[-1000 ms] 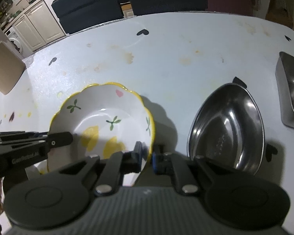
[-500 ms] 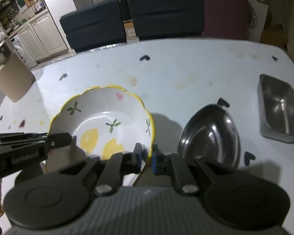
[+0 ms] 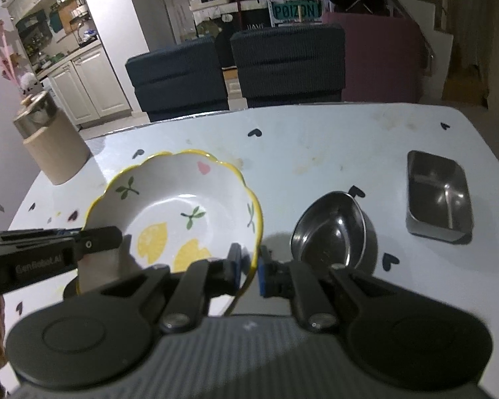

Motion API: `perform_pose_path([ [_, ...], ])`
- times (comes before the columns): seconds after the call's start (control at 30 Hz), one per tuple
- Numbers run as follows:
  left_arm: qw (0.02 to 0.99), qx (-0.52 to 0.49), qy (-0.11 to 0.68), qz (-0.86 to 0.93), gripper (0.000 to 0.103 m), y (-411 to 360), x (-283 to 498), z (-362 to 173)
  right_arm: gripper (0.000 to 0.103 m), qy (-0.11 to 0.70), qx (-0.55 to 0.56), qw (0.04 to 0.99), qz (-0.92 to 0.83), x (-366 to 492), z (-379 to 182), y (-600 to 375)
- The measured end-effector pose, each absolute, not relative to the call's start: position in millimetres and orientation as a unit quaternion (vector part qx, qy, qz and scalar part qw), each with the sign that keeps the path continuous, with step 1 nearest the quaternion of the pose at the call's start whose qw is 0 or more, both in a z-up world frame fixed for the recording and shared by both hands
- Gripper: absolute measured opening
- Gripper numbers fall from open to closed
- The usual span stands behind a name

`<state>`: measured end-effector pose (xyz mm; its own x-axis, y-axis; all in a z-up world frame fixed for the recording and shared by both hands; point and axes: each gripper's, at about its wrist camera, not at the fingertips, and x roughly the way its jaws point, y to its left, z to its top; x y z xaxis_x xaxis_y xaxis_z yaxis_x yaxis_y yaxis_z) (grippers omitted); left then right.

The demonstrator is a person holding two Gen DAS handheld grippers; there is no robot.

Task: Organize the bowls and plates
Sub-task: 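Lift the lemon-pattern bowl with both grippers, then lower the lemon-pattern bowl with both grippers into the cream bowl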

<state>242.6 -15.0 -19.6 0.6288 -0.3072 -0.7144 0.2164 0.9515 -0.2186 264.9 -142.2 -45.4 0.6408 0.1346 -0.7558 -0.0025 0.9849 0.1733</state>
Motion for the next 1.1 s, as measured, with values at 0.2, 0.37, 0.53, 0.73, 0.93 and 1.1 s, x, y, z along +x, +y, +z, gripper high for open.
perform_pose_path([
  [0.2,0.908,-0.055,0.387,-0.151,0.007,-21.3,218.8,-9.8,0.011,0.403,0.082,0.911,0.037,241.5,-35.1,-149.4],
  [0.37,0.908,-0.066,0.382,-0.16,0.007,-26.6,202.9,-7.9,0.01,0.389,0.081,0.917,0.033,225.4,-30.0,-155.1],
  [0.53,0.911,-0.06,0.372,-0.167,0.007,-32.7,189.2,-8.8,0.01,0.389,0.091,0.916,0.029,210.2,-33.5,-161.5],
  [0.73,0.909,-0.067,0.372,-0.177,0.007,-38.4,176.6,-17.5,0.009,0.388,0.107,0.915,0.025,190.9,-41.9,-169.4],
  [0.93,0.904,-0.068,0.376,-0.192,0.007,-45.2,166.5,-26.4,0.009,0.392,0.121,0.912,0.019,173.7,-52.8,-180.6],
  [1.1,0.899,-0.059,0.383,-0.203,0.007,-51.7,160.8,-36.3,0.009,0.397,0.12,0.91,0.017,162.1,-58.9,-188.3],
])
